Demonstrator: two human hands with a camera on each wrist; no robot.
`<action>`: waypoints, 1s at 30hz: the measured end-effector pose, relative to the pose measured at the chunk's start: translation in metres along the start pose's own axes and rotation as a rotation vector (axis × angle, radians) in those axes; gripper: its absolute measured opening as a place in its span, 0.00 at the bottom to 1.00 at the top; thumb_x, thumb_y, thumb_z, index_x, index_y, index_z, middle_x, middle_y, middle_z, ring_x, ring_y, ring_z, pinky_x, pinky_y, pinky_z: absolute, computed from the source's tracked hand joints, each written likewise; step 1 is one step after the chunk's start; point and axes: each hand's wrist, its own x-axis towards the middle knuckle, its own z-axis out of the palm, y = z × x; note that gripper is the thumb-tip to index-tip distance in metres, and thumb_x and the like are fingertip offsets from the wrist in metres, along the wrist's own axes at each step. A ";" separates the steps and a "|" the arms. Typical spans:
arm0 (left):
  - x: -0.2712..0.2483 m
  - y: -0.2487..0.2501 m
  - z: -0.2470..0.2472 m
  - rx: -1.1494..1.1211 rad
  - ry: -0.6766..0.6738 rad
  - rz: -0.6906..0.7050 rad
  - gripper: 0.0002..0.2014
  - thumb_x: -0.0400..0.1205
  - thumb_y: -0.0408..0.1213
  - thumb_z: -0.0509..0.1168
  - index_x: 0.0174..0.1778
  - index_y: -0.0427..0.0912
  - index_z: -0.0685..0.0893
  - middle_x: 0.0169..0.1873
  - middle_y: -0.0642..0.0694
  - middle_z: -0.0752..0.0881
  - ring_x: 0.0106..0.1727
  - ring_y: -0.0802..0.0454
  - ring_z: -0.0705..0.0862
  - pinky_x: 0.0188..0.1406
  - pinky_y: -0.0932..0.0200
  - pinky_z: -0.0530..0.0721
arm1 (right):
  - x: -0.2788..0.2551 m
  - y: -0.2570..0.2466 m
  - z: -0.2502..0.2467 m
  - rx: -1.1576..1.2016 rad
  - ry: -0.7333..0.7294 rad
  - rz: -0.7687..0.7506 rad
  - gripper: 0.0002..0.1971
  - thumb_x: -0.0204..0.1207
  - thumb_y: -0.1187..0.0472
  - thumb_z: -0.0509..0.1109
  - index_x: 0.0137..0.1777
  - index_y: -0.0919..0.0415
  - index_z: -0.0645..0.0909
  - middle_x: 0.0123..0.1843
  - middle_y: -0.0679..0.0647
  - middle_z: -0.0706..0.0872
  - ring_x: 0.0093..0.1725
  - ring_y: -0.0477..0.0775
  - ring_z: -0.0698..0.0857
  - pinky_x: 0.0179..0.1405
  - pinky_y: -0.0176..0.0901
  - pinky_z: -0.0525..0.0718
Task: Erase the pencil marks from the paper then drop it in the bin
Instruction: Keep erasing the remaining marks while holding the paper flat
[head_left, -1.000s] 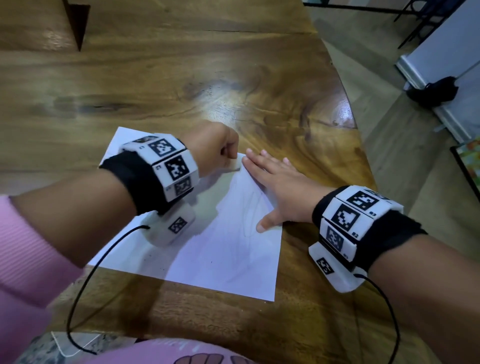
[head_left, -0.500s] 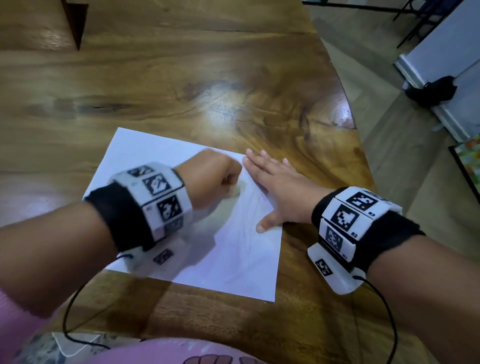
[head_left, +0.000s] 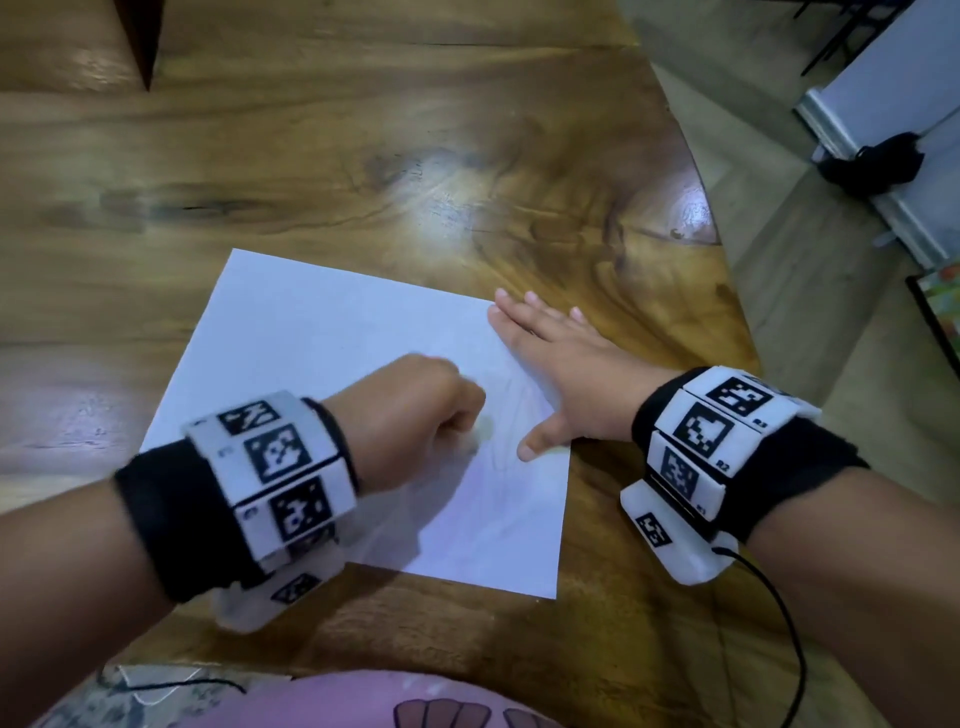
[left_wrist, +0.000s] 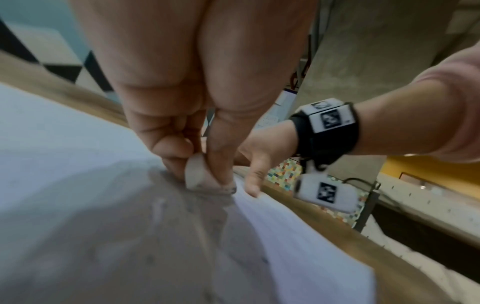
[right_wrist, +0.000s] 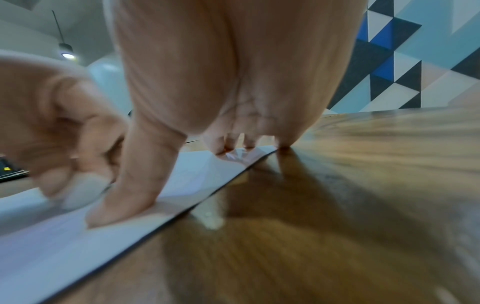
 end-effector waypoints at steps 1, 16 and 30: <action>-0.003 -0.001 0.002 0.004 -0.039 0.008 0.09 0.71 0.29 0.66 0.27 0.45 0.77 0.31 0.48 0.79 0.33 0.49 0.76 0.31 0.61 0.71 | 0.000 0.000 0.000 -0.001 0.000 0.000 0.64 0.61 0.42 0.79 0.82 0.53 0.32 0.83 0.45 0.29 0.81 0.47 0.31 0.77 0.46 0.32; 0.017 0.007 -0.006 0.025 0.008 0.011 0.03 0.73 0.33 0.66 0.34 0.40 0.83 0.32 0.47 0.82 0.35 0.50 0.74 0.28 0.62 0.63 | -0.001 -0.001 0.000 0.007 -0.004 0.002 0.64 0.61 0.42 0.79 0.82 0.52 0.32 0.83 0.44 0.29 0.81 0.46 0.30 0.78 0.48 0.32; 0.027 -0.003 -0.012 0.046 0.004 0.041 0.01 0.73 0.33 0.67 0.36 0.39 0.83 0.35 0.44 0.84 0.40 0.44 0.80 0.36 0.59 0.68 | 0.000 0.001 0.001 0.009 0.003 -0.006 0.64 0.60 0.41 0.79 0.82 0.52 0.32 0.83 0.45 0.29 0.81 0.46 0.30 0.77 0.47 0.31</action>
